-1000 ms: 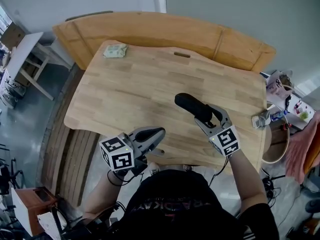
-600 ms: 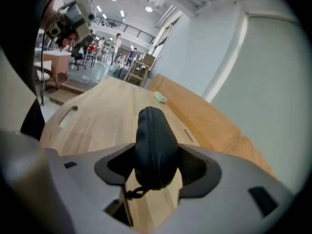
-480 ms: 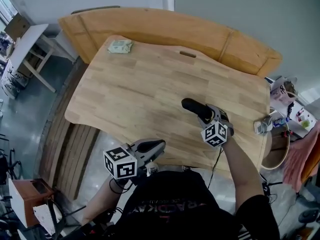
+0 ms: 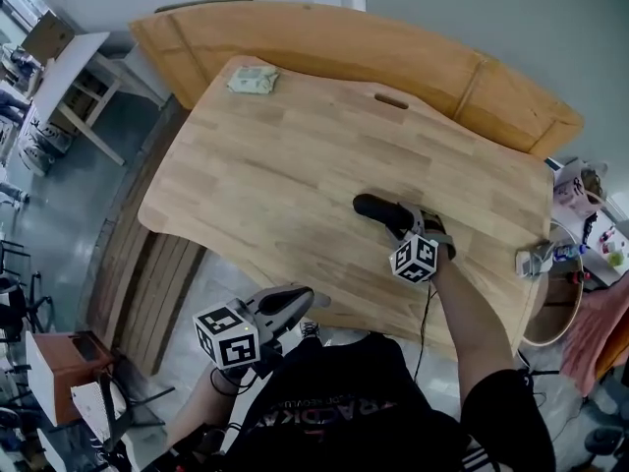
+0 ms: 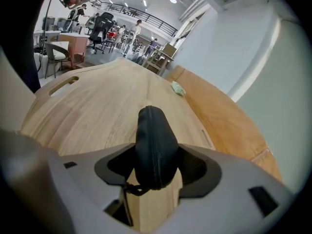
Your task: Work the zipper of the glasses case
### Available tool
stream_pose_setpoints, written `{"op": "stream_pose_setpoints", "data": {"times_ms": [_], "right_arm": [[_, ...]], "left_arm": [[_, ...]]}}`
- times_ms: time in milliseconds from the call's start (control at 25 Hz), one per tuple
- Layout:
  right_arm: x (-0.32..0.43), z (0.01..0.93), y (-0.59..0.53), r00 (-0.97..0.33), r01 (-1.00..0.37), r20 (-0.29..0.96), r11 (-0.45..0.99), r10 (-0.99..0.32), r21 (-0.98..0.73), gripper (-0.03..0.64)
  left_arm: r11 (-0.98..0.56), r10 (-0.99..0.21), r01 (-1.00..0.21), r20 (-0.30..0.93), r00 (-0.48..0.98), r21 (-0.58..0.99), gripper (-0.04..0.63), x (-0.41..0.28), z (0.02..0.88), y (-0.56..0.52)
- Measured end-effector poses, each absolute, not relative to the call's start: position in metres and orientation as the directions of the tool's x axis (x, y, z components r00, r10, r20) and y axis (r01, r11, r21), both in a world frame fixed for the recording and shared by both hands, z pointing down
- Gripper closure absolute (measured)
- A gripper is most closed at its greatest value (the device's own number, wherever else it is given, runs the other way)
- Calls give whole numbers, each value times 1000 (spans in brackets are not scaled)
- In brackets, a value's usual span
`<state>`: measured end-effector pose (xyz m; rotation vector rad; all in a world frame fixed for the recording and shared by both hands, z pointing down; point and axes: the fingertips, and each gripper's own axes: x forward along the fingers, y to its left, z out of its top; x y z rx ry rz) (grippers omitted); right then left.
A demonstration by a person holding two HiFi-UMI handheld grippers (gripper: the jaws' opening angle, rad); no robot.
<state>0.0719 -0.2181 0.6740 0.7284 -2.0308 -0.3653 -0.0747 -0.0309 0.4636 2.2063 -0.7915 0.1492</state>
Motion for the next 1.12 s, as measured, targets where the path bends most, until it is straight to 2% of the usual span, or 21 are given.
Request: {"op": "stream_pose_setpoints", "data": {"times_ms": [280, 520, 880, 1120], "right_arm": [[50, 682, -230, -439, -303, 671, 801, -598, 516, 339], [48, 700, -221, -418, -219, 711, 822, -566, 526, 338], [52, 710, -211, -392, -188, 731, 826, -559, 531, 336], [49, 709, -199, -395, -146, 739, 832, -546, 536, 311]], "left_arm": [[-456, -519, -602, 354, 778, 656, 584, -80, 472, -33], [-441, -521, -595, 348, 779, 672, 584, -81, 476, -39], [-437, -501, -574, 342, 795, 692, 584, -76, 483, -39], [-442, -499, -560, 327, 803, 700, 584, -77, 482, -37]]}}
